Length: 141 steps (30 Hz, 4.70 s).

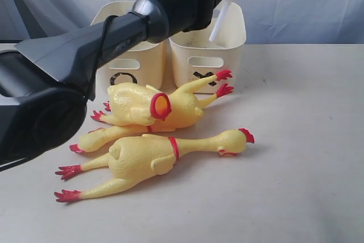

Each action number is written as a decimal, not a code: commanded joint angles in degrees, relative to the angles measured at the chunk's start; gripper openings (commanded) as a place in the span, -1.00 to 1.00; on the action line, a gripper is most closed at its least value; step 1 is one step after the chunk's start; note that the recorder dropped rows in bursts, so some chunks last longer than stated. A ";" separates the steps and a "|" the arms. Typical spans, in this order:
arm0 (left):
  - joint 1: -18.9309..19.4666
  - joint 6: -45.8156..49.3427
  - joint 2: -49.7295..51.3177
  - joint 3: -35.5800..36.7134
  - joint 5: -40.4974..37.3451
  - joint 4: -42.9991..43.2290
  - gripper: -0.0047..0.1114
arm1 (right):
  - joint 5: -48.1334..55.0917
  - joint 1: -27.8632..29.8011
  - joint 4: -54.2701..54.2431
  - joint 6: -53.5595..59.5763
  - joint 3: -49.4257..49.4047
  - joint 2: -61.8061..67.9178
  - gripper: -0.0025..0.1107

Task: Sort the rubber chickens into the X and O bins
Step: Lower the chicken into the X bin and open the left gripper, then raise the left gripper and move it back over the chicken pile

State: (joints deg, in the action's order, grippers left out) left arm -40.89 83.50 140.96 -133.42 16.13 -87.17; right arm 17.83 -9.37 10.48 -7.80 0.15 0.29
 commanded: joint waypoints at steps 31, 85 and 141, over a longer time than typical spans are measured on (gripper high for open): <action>0.29 -26.08 6.67 -0.63 3.58 20.82 -0.92 | -0.35 -0.06 -0.07 0.08 -0.15 -0.29 -0.97; -3.85 -16.86 3.59 -0.63 -1.29 21.14 -0.81 | -0.35 -0.06 -0.07 0.08 -0.15 -0.29 -0.97; -13.33 37.37 -59.20 67.34 -12.49 -12.31 -0.92 | -0.35 -0.06 -0.07 0.08 -0.15 -0.29 -0.97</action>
State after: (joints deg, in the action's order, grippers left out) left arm -54.22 120.16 84.37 -69.02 3.86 -99.57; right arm 17.83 -9.37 10.48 -7.80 0.15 0.29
